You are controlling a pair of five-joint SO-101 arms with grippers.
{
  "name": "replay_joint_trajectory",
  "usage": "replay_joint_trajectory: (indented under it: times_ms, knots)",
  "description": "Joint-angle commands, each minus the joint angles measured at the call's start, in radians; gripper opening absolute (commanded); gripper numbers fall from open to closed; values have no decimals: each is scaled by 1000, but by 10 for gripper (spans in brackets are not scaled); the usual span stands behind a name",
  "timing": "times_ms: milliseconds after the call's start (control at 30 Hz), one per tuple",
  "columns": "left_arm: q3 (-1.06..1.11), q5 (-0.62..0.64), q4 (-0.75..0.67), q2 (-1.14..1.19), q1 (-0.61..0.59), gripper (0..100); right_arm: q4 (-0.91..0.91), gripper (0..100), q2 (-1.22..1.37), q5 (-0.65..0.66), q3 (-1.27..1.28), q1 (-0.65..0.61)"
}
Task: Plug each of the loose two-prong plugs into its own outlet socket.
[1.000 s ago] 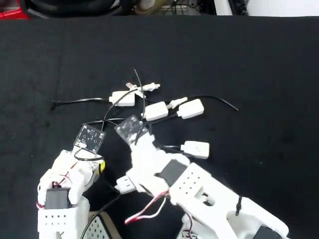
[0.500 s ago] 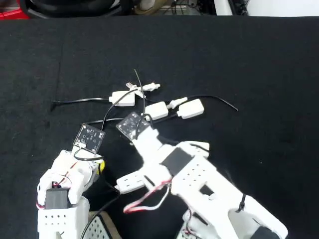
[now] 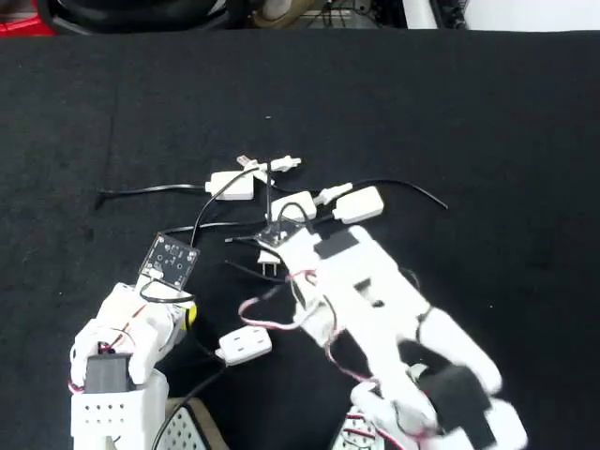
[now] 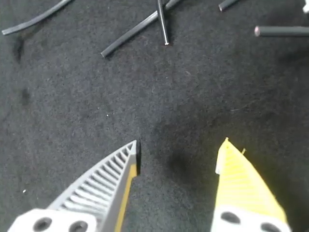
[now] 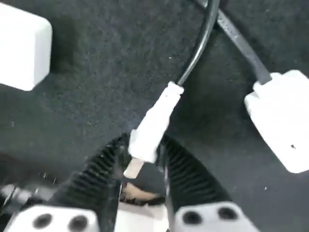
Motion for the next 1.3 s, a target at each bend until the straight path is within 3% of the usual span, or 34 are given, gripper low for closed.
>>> replay_joint_trajectory:
  times_ms: [0,367,867,1000,1267]
  knots:
    - [-2,-35,-20,-5,-8,271,83,134,133,8,-124,-5]
    - [-1,-35,-20,-5,-8,271,288,159,300,72,-426,-5]
    - [-1,-35,-20,-5,-8,271,118,155,466,64,-409,0]
    - [4,-35,-20,-5,-8,271,115,47,475,63,-409,0]
    - [4,-35,-20,-5,-8,271,121,35,478,20,-409,2]
